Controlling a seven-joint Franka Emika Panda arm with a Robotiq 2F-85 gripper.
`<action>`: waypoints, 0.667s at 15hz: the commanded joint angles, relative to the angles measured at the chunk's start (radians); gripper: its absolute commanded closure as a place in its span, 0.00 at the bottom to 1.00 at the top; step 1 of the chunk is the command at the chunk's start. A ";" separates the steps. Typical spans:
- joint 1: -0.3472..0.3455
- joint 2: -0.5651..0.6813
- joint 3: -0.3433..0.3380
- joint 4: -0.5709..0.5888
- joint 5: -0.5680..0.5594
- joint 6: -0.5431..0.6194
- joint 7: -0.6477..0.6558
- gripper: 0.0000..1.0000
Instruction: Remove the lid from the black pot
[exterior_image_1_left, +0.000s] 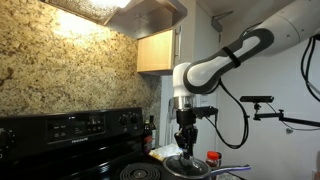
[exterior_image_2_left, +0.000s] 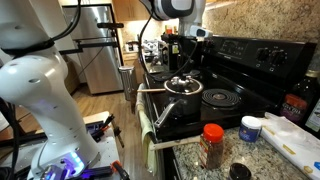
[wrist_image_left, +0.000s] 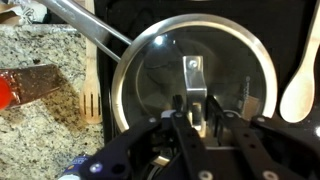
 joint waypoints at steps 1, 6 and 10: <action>0.001 -0.009 0.004 0.003 0.014 -0.013 -0.034 0.99; 0.004 -0.051 0.010 0.004 -0.002 -0.020 -0.057 0.95; 0.013 -0.113 0.029 0.008 -0.035 -0.015 -0.058 0.95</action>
